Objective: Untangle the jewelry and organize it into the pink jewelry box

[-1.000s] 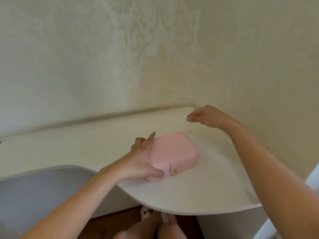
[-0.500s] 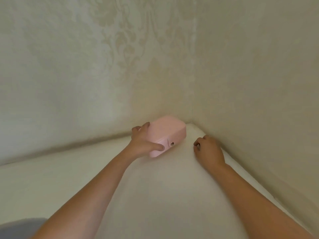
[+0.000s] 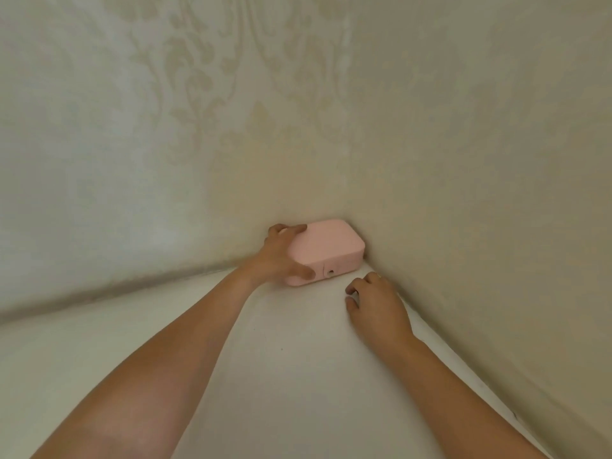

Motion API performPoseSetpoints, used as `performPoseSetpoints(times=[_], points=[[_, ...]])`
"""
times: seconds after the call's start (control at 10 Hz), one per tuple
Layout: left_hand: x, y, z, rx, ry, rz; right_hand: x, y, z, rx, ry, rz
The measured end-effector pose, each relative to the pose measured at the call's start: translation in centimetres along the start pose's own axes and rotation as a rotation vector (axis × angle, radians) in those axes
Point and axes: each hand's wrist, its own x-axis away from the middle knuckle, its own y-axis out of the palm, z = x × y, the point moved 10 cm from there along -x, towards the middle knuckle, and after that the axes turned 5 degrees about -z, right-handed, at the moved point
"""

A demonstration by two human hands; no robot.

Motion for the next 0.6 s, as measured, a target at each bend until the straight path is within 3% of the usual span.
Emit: performPoseSetpoints(times=[0.3, 0.5, 0.6], points=[[0.5, 1.0, 0.1, -0.049, 0.105, 0.125, 0.2, 0.1, -0.1, 0.034, 0.007, -0.015], [1.6, 1.5, 0.6, -0.196, 0.007, -0.039, 0.8, 0.0, -0.4, 0.039, 0.010, -0.086], [3.6, -2.3, 1.4, -0.095, 0.003, 0.029, 0.5, 0.0, -0.2, -0.002, 0.039, -0.133]])
